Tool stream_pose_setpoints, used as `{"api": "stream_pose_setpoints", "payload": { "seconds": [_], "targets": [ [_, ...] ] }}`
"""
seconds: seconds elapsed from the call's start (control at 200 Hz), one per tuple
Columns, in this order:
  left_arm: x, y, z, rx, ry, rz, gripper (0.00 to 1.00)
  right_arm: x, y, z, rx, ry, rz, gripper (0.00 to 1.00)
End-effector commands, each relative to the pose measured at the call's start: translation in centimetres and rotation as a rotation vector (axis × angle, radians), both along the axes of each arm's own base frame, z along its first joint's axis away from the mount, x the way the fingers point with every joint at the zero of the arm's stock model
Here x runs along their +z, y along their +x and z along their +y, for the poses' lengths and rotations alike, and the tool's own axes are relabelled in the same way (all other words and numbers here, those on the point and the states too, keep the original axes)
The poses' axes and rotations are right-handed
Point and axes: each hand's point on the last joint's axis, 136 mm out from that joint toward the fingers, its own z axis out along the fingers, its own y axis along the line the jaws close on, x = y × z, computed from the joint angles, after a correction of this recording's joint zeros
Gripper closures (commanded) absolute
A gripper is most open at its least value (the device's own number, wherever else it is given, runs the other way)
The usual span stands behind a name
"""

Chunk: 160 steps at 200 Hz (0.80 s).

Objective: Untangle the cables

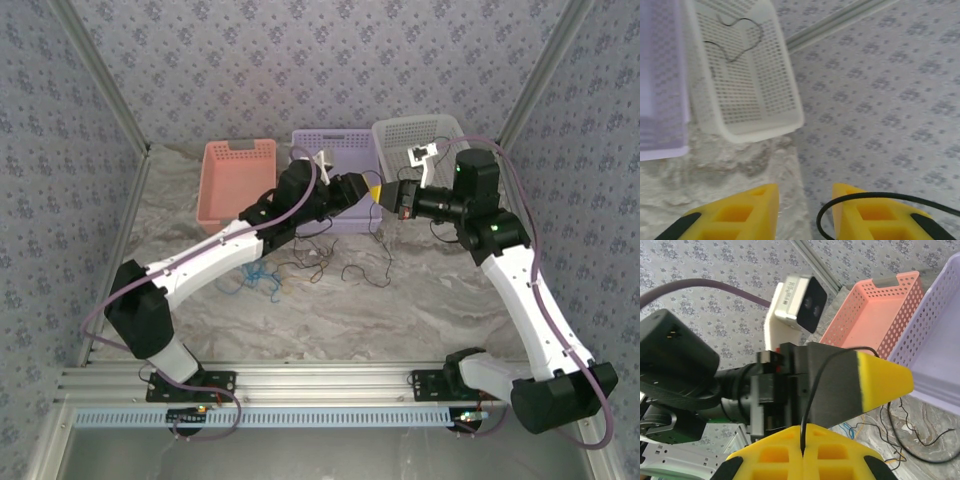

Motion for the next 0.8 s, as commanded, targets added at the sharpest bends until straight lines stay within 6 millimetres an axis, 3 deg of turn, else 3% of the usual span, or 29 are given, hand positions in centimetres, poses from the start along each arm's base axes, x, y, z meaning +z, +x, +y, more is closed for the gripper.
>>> {"api": "stream_pose_setpoints", "payload": {
  "seconds": [0.0, 0.09, 0.225, 0.405, 0.53, 0.57, 0.64, 0.68, 0.705, 0.794],
  "targets": [
    [0.5, 1.2, 2.8, 0.071, 0.092, -0.048, 0.67, 1.5, -1.0, -0.1, 0.013, 0.013, -0.033, 1.00],
    [1.2, 1.6, 3.6, 0.076, 0.114, -0.069, 0.69, 1.4, -1.1, -0.1, 0.014, 0.015, -0.030, 1.00],
    [1.9, 2.0, 4.6, 0.095, 0.175, -0.088, 0.87, 1.2, -1.3, -0.1, 0.010, 0.013, -0.028, 1.00],
    [2.4, 2.6, 6.3, 0.115, 0.212, -0.103, 0.91, 0.9, -1.5, -0.2, 0.010, 0.009, -0.021, 1.00],
    [2.4, 1.6, 5.7, 0.076, 0.129, -0.056, 0.94, 0.1, -1.1, -0.3, -0.003, -0.009, -0.013, 1.00],
    [2.0, 1.1, 5.8, 0.081, 0.094, -0.022, 0.91, -0.1, -1.1, -0.2, -0.002, -0.014, -0.017, 1.00],
    [1.7, 0.2, 6.2, 0.112, 0.007, 0.043, 0.70, -0.4, -0.9, -0.2, 0.004, -0.026, -0.036, 1.00],
    [1.5, -0.2, 6.4, 0.128, -0.059, 0.082, 0.64, -0.5, -0.7, -0.2, 0.006, -0.040, -0.055, 1.00],
    [1.3, -0.6, 6.4, 0.133, -0.096, 0.110, 0.58, -2.0, -0.6, -0.1, 0.008, -0.060, -0.034, 1.00],
    [0.9, -1.3, 6.4, 0.153, -0.182, 0.205, 0.39, -3.5, -0.1, 0.1, 0.010, -0.120, -0.053, 1.00]
  ]
}}
